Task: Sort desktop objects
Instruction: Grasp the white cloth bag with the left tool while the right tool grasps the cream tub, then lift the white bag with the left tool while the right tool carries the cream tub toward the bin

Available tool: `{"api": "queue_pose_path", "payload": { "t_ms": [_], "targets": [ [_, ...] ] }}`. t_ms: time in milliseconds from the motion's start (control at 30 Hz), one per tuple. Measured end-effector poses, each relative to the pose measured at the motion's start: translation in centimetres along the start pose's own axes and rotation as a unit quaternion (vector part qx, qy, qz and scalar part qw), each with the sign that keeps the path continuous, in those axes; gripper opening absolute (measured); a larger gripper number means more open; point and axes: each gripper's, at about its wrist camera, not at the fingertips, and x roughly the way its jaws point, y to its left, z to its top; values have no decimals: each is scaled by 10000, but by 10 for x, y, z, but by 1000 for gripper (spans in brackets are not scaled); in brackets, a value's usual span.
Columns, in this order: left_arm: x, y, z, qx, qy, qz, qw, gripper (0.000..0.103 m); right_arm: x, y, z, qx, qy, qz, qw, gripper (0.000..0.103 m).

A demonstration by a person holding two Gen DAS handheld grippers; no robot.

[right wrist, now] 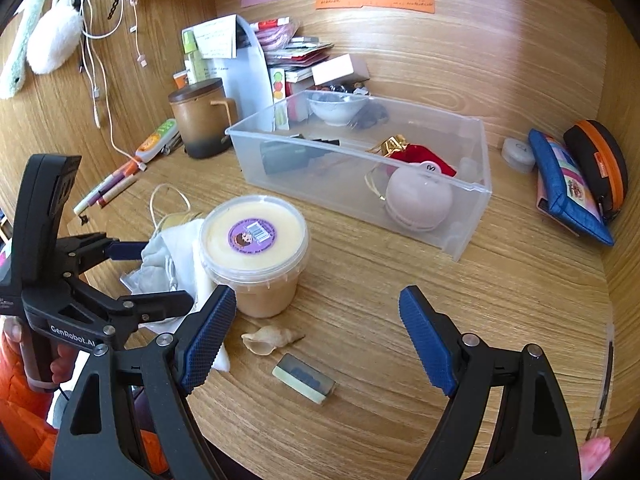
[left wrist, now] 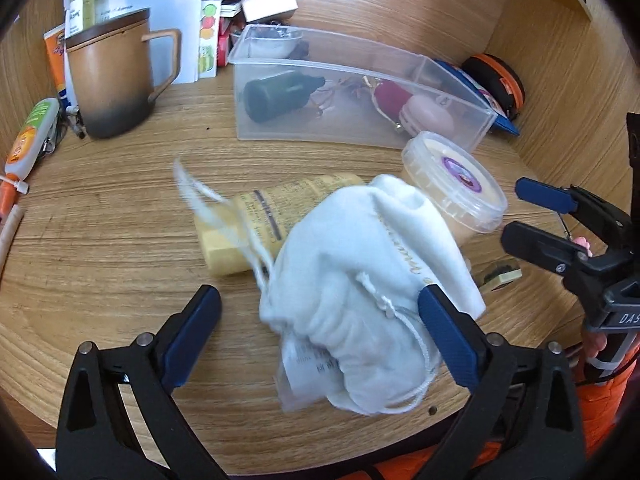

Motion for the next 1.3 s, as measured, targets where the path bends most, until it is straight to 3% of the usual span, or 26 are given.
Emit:
{"api": "queue_pose_path", "payload": {
  "t_ms": [67,100,167,500,900,1000,1100,1300],
  "targets": [
    [2,-5,1,59,-50,-59,10000,91,2,0,0,-13,27,13,10000,82],
    [2,-8,2,117,-71,-141,9998,76,4,0,0,-13,45,21,10000,82],
    [1,-14,3,227,-55,-382,9990,60,6,-1,0,-10,78,29,10000,82],
    [-23,-20,-2,531,-434,205,9974,32,25,5,5,-58,279,244,9993,82],
    [-45,7,7,270,-697,329,9967,25,63,20,22,-75,501,553,9972,80],
    [-47,6,11,299,-741,306,9963,25,64,27,24,-213,409,603,9971,59],
    [-49,5,17,314,-793,274,9960,24,61,33,24,-370,295,367,9982,57],
    [-52,-1,25,382,-884,270,9950,24,56,19,24,-54,247,417,9988,55]
  ]
}}
